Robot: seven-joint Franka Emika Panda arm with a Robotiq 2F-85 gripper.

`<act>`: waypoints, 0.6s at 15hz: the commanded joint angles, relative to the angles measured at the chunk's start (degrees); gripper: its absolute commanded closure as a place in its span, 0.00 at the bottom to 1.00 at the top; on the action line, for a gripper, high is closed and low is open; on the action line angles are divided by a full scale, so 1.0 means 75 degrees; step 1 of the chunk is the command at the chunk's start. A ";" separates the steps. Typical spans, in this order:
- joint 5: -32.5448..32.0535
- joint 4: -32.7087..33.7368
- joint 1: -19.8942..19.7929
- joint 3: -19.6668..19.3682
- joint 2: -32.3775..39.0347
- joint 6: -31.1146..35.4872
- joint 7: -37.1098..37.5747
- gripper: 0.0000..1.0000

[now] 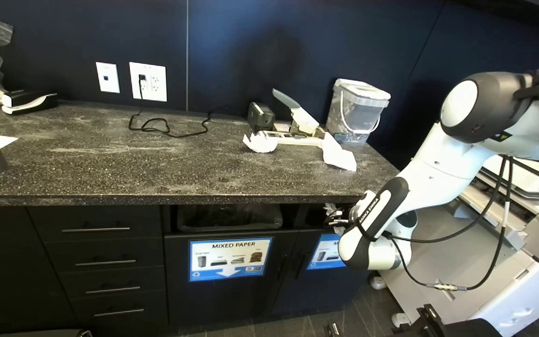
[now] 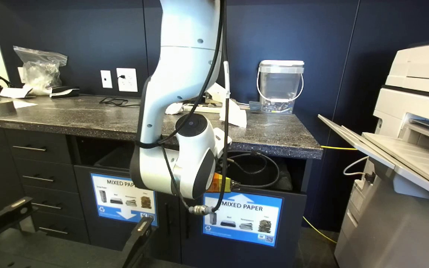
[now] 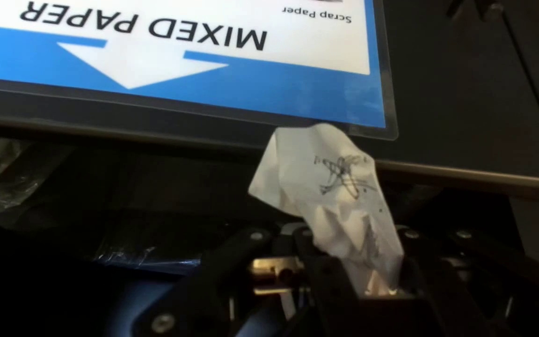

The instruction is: Pick up the papers from the counter and throw them in the bin

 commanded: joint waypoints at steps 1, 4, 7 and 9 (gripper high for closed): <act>-0.0269 0.0865 0.0104 -0.0184 0.0810 0.0896 0.0500 0.97; -0.0297 0.1463 0.0171 -0.0252 0.1367 0.1250 0.0680 0.97; -0.0222 0.2077 0.0289 -0.0333 0.1788 0.1382 0.0766 0.97; -0.0157 0.2358 0.0349 -0.0391 0.1955 0.1481 0.0825 0.97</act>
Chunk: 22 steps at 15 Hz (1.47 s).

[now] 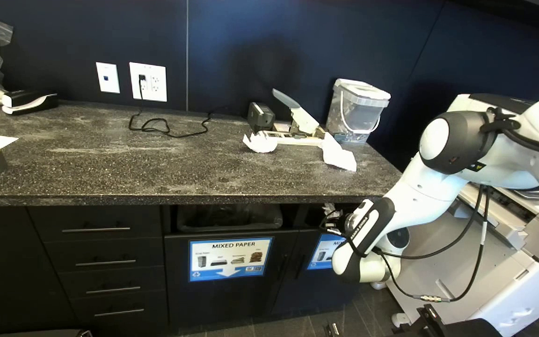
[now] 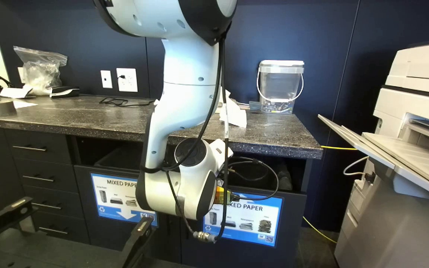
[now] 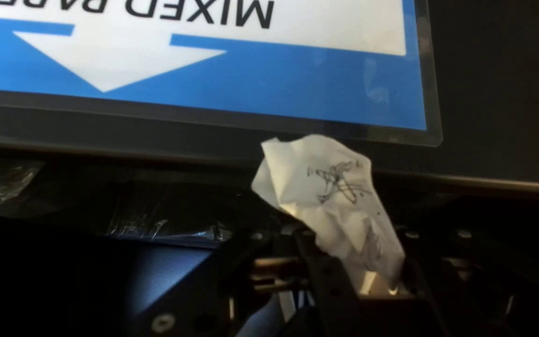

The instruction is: Pick up the papers from the counter and throw them in the bin

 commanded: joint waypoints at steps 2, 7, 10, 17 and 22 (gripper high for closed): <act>-0.0026 0.1038 0.0286 -0.0307 0.0673 0.0482 0.0394 0.97; 0.0059 0.1457 0.0372 -0.0370 0.0953 0.0739 0.0545 0.97; 0.0050 0.1582 0.0337 -0.0375 0.1041 0.0914 0.0691 0.97; 0.0055 0.1919 0.0312 -0.0363 0.1149 0.1118 0.0996 0.97; -0.0007 0.2895 0.0331 -0.0348 0.1449 0.0798 0.1314 0.97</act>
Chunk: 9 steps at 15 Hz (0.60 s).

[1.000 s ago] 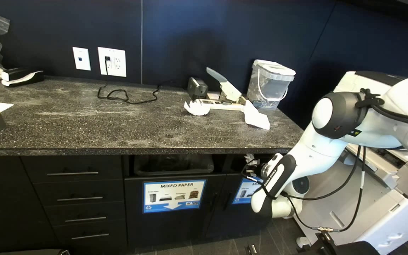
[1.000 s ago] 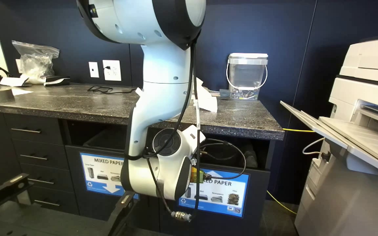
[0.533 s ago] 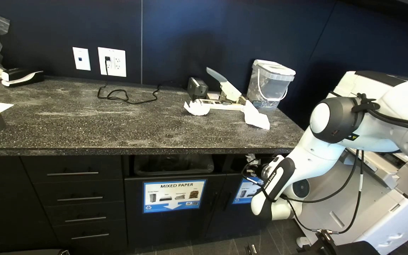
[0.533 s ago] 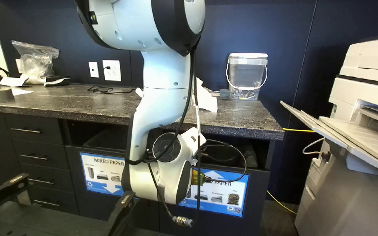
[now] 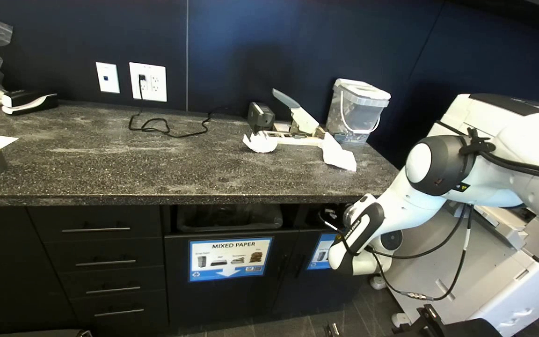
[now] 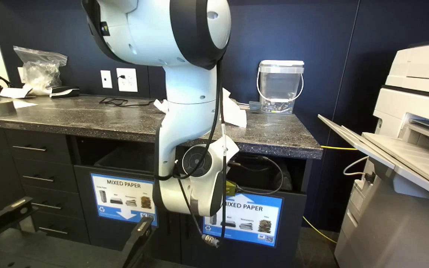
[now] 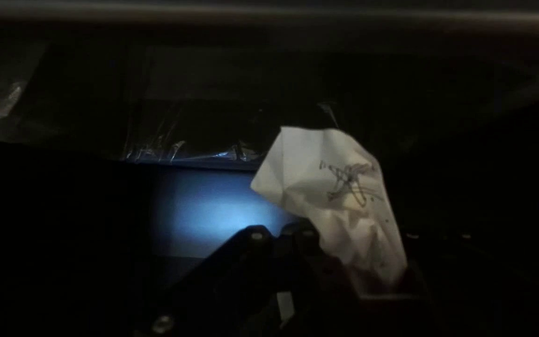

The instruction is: Pick up the papers from the counter and throw them in the bin

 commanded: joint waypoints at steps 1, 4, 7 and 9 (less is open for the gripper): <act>-0.0025 0.1075 0.0121 -0.0048 0.0619 -0.0116 0.0395 0.97; -0.0028 0.0541 0.0168 -0.0030 0.0248 -0.0115 0.0594 0.97; -0.0045 0.0509 0.0177 -0.0013 0.0237 -0.0123 0.0757 0.97; -0.0004 0.0499 0.0175 -0.0015 0.0237 -0.0240 0.0828 0.97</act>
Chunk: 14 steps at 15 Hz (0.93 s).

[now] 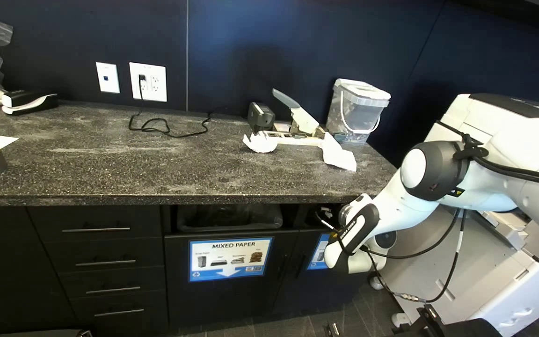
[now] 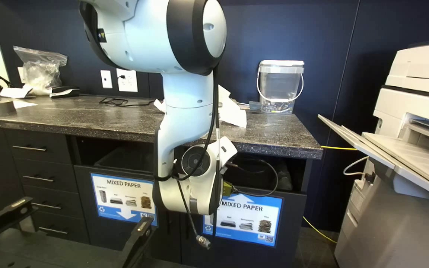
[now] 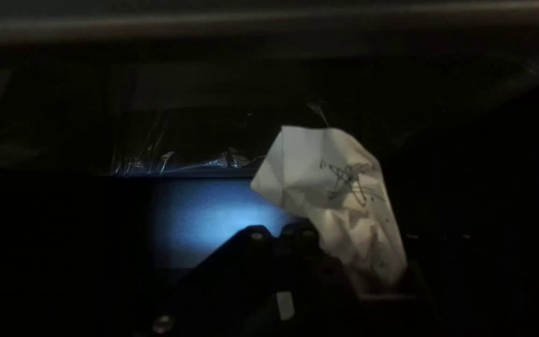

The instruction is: Pick up the papers from the counter and throw them in the bin

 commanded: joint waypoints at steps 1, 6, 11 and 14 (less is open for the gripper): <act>0.0000 0.0032 0.0061 -0.0045 0.0000 -0.0103 0.0267 0.97; 0.0418 -0.0009 0.0098 -0.0020 0.0004 -0.1239 0.0123 0.97; 0.0384 -0.0068 0.0046 0.0012 0.0003 -0.1086 0.0123 0.97; 0.0304 -0.0080 0.0015 0.0040 0.0002 -0.1172 0.0185 0.65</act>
